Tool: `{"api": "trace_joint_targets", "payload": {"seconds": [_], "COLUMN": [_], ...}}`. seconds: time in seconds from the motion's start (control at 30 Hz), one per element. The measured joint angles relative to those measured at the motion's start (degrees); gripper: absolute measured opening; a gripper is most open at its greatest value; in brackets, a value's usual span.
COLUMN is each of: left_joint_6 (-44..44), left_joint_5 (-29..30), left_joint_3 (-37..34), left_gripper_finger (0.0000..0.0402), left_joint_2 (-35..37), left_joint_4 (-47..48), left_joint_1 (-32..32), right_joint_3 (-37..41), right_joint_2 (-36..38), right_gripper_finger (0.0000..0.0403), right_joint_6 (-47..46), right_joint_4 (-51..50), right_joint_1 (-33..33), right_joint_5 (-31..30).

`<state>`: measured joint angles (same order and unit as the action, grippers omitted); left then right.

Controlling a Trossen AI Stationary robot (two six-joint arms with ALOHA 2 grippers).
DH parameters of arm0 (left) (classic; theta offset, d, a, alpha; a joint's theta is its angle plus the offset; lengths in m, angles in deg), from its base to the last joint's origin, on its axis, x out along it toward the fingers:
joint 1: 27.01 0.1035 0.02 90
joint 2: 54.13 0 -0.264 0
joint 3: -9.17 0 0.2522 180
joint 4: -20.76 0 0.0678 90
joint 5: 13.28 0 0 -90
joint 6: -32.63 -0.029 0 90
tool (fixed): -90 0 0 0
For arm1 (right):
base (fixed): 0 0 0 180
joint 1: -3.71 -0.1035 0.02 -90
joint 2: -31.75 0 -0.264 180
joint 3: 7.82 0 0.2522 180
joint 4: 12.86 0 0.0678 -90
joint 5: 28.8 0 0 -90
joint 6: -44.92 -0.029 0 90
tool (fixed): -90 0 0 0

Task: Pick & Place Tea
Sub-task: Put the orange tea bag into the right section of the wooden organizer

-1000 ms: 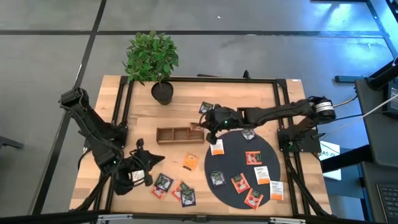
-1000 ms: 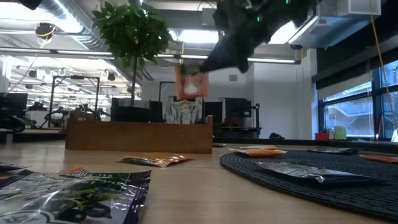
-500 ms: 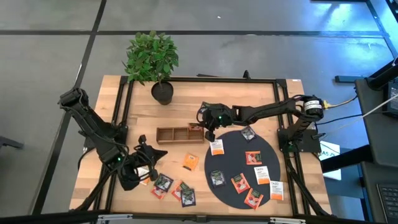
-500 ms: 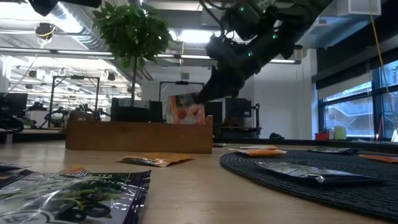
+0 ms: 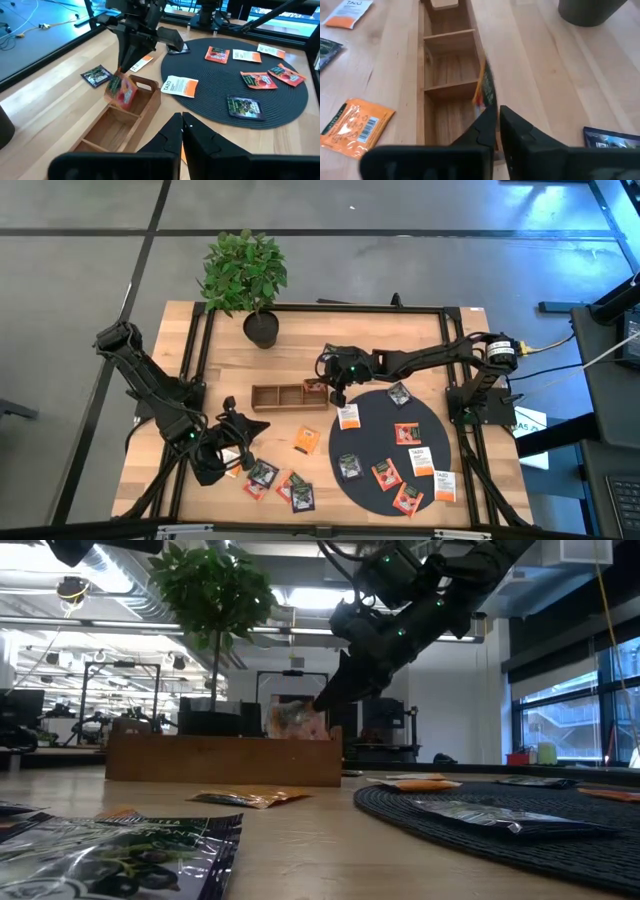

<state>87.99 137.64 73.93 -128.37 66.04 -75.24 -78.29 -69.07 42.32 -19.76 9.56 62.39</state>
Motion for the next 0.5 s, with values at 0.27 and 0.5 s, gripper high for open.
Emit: {"api": "trace_joint_targets", "payload": {"seconds": [0.27,0.5], "left_joint_6": [-0.14,-3.47], "left_joint_5": [-2.71,-8.22], "left_joint_3": [0.00,0.04], "left_gripper_finger": [0.0006,0.0003], "left_joint_2": [0.00,-0.02], "left_joint_4": [0.00,-0.02], "left_joint_1": [-0.02,1.81], "right_joint_3": [-0.20,-6.18], "right_joint_2": [0.49,1.27], "right_gripper_finger": [0.0085,0.0094], "right_joint_6": [-1.47,-1.72], "right_joint_4": [-0.17,-4.50], "right_joint_1": [0.15,-0.02], "right_joint_5": [-4.11,-4.03]}}
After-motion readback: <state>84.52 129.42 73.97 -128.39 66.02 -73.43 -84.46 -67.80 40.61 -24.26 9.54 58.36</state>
